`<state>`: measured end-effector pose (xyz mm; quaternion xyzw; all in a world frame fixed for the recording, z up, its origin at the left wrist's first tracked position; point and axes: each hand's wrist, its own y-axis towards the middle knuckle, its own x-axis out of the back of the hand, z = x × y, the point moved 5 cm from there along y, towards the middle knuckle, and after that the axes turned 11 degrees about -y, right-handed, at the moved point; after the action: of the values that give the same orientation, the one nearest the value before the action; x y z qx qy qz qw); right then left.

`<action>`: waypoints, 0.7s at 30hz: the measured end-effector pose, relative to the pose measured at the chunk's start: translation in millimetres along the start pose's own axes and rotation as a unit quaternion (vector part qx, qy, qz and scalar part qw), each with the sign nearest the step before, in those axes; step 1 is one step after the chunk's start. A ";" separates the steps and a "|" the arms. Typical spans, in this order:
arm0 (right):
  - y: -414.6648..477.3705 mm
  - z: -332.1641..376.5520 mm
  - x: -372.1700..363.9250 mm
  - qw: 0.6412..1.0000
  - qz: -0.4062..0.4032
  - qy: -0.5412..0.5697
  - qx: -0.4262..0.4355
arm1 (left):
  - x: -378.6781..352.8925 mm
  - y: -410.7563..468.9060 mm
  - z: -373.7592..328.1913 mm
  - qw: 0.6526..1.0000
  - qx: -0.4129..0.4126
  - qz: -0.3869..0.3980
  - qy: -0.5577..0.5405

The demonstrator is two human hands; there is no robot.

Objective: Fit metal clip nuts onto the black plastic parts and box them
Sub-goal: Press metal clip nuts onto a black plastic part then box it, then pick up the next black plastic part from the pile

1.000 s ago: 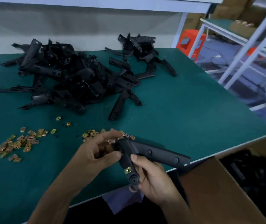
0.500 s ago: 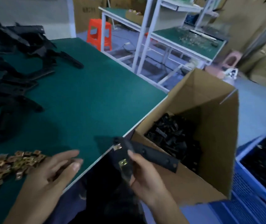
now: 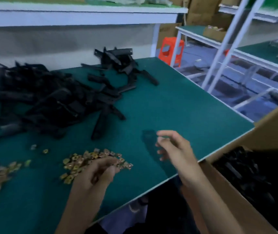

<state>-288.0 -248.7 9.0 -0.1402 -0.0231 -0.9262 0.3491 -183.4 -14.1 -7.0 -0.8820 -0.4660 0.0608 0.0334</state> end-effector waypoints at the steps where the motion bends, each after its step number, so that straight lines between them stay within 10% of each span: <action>1: 11.8 13.6 -31.2 0.997 0.062 -0.043 0.018 | 9.2 -2.6 -0.8 1.000 -0.001 -0.018 -0.003; 11: 95.2 54.8 -207.2 0.846 0.188 -0.474 0.155 | 65.3 -34.1 -3.8 0.991 0.012 -0.135 0.004; 21: 100.2 46.6 -122.5 0.918 0.260 -0.282 0.105 | 84.9 -21.4 2.4 0.981 -0.029 -0.181 0.066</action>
<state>-123.4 -239.3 14.3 -0.3592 -0.1800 -0.7172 0.5694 -153.8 68.1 -13.3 -0.7855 -0.6166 -0.0184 0.0491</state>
